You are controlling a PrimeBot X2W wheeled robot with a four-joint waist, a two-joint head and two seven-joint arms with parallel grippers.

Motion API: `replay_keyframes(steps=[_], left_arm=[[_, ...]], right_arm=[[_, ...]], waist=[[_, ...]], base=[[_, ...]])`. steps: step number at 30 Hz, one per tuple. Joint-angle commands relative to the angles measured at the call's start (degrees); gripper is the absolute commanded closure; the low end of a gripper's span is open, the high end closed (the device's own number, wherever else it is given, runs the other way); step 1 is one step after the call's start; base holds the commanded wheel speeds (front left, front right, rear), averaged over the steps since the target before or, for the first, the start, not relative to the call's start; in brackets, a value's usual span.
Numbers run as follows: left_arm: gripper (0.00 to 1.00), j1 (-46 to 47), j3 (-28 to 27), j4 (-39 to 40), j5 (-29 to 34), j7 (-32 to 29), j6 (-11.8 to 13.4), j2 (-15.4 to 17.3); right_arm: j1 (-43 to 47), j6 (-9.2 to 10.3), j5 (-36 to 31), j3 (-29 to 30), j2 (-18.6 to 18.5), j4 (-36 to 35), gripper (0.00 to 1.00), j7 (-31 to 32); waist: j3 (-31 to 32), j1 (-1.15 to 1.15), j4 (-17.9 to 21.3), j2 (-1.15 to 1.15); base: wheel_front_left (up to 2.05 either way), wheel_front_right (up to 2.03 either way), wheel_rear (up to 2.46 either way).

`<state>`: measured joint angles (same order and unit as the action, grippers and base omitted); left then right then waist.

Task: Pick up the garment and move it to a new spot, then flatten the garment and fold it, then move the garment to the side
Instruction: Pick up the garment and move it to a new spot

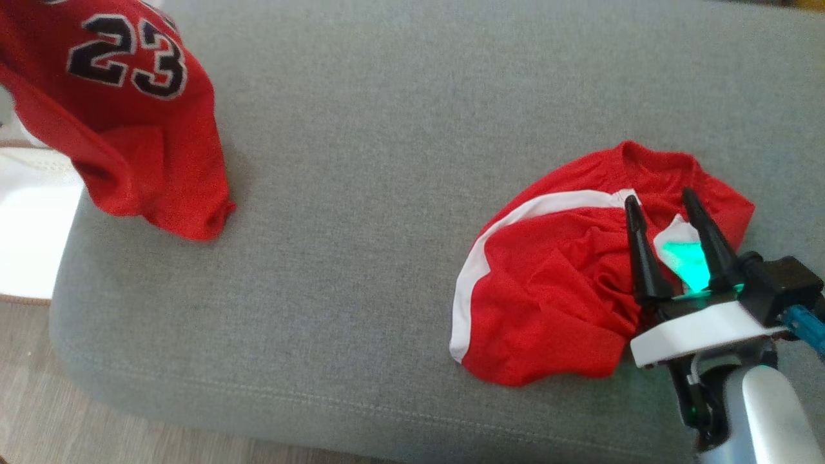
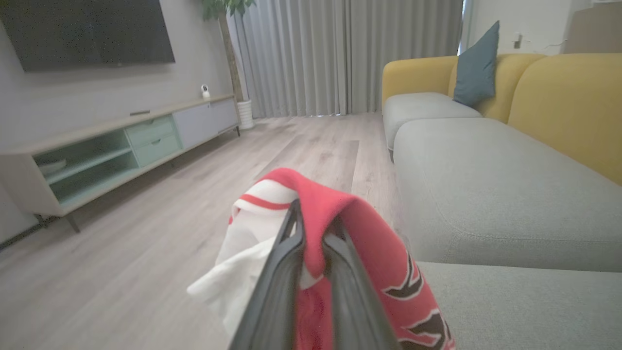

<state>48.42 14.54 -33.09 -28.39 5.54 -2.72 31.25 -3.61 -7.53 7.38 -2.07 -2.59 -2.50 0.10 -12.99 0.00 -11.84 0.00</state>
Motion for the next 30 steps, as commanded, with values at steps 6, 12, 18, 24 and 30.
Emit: replay_keyframes(steps=[6, 12, 18, 24, 30], left_arm=[[1.00, 0.55, -2.21, -8.74, -4.77, 3.17, -2.97, -1.90], [1.00, -2.87, -0.93, -18.56, -9.91, 2.99, -4.47, -7.53], [0.00, -4.33, -1.62, -24.27, -11.94, 6.44, -4.47, -8.62], [0.00, -8.96, -2.93, -22.44, -9.60, 9.35, -2.10, -8.27], [0.00, -20.52, -9.82, -6.56, -5.52, 9.43, 2.86, -8.88]], right_arm=[[-1.81, 0.04, -1.72, -0.36, -0.29, -4.10, 0.00, 1.89], [-2.79, 0.04, -1.91, -0.89, -0.29, -5.66, 0.00, 3.16], [-3.14, 0.04, -1.69, -0.97, -0.29, -5.93, 0.00, 3.09], [-2.41, 0.04, -0.69, -0.47, -0.29, -4.46, 0.00, 1.68], [-1.30, 0.04, 0.22, -0.27, -0.29, -3.71, 0.00, 0.60]], waist=[[-3.53, 0.00, 0.46, 0.00], [-4.82, 0.00, 0.82, 0.00], [-4.91, 0.00, 1.23, 0.00], [-2.12, 0.00, 2.19, 0.00], [1.53, 0.00, 3.38, 0.00]], base=[[0.00, 0.00, 0.00], [0.00, 0.00, 0.00], [0.00, 0.00, 0.00], [0.00, 0.00, 0.00], [0.00, 0.00, 0.00]])
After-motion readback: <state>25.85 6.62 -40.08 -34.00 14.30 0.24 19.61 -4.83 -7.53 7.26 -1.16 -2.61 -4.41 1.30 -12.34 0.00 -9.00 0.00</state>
